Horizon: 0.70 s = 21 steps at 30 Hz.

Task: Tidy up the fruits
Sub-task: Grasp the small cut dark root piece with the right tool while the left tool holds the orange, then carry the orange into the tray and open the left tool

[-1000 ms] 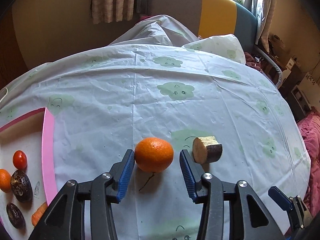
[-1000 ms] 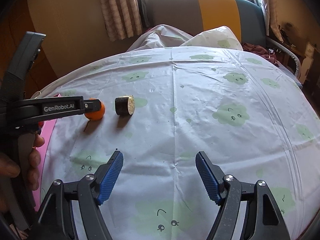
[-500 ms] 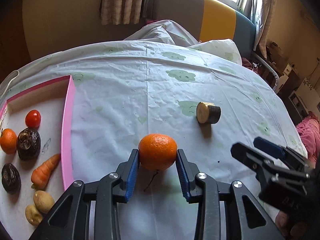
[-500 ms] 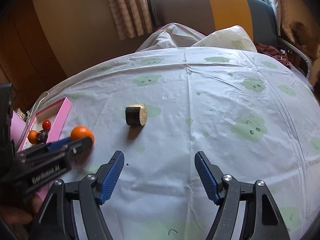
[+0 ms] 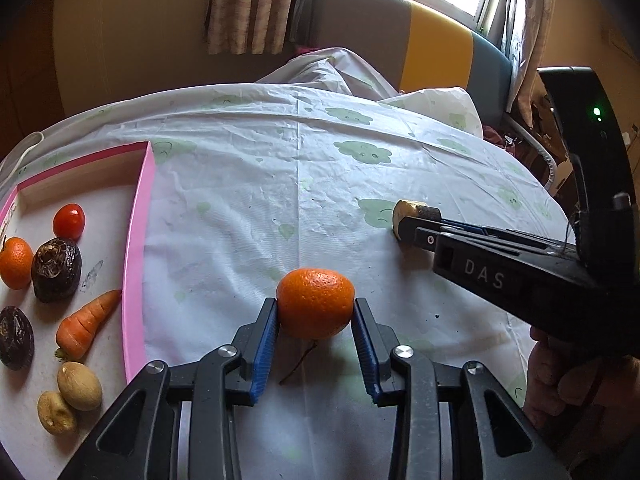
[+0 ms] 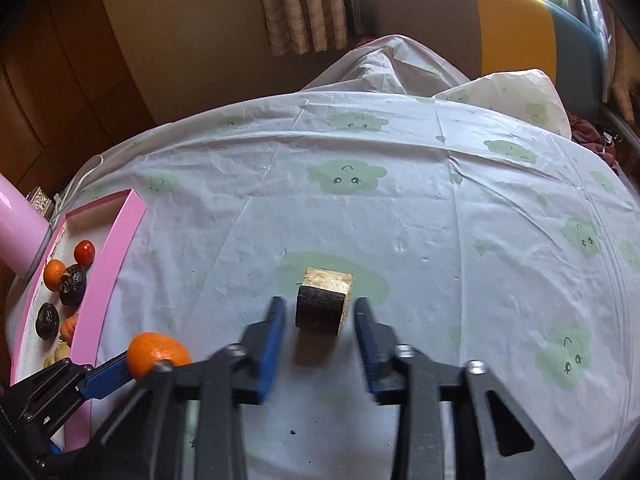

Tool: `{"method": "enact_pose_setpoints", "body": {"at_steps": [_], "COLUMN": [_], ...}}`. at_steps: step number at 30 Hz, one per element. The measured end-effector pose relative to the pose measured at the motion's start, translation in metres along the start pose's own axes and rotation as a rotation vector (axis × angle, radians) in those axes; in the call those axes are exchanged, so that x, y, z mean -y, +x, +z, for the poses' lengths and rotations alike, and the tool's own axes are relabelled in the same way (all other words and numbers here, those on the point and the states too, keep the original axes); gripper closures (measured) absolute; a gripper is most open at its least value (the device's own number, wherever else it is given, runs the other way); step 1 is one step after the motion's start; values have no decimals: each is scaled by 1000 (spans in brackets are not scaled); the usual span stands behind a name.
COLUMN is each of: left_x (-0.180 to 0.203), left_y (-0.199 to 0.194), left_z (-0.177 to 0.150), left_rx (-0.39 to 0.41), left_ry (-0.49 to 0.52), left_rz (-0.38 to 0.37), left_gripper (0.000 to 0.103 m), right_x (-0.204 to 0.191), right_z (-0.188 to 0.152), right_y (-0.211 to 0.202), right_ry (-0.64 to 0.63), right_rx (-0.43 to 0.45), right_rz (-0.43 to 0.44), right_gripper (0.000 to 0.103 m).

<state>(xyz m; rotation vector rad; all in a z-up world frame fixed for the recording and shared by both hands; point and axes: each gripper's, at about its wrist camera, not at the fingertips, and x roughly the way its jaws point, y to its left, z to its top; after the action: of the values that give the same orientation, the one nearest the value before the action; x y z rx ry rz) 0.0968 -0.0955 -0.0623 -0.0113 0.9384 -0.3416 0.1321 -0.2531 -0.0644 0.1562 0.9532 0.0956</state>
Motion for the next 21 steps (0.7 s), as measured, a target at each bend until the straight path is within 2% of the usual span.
{"method": "enact_pose_setpoints", "body": {"at_steps": [3,6,10,14,21], "left_x": [1,0,1,3,2], "left_y": [0,0,-3,-8,-39], "left_z": [0,0,0,-3,-9], "left_rx": [4,3,-3,-10,25], "left_ry": [3,1,2,4,17], "left_rz": [2,2,5,2,-7], "left_gripper": [66,66,66,66,66], "right_x": [2,9,11,13,9], "right_z": [-6,-16,-37,-55,-62], "right_y": [-10,-20,-32,-40,-40], "right_ry": [7,50,65,70,67], "right_rx": [15,2,-5,10,32], "right_rz": [6,57,80,70,41], "right_gripper": [79,79,79,79,80]}}
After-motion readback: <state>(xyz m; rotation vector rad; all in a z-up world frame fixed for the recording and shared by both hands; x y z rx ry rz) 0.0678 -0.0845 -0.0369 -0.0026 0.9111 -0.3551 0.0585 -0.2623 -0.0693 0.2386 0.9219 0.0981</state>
